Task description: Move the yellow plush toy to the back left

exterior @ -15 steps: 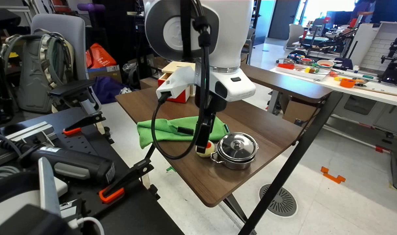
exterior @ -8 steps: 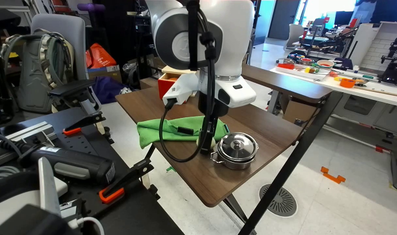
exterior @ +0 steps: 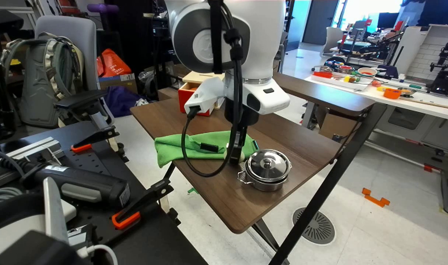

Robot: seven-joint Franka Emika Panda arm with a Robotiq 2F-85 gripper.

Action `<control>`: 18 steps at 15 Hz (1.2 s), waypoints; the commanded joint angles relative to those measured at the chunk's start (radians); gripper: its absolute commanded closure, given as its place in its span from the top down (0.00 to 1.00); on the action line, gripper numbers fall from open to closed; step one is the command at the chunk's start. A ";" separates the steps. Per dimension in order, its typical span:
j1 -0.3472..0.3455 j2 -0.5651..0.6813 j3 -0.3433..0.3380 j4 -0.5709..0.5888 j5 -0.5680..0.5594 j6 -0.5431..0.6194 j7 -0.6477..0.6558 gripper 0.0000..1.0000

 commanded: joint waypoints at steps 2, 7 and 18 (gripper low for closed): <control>-0.020 -0.173 0.052 -0.147 0.052 0.069 -0.070 0.03; -0.008 -0.356 0.093 -0.215 0.094 0.022 -0.094 0.05; 0.080 -0.162 0.140 0.166 0.120 -0.077 0.015 0.05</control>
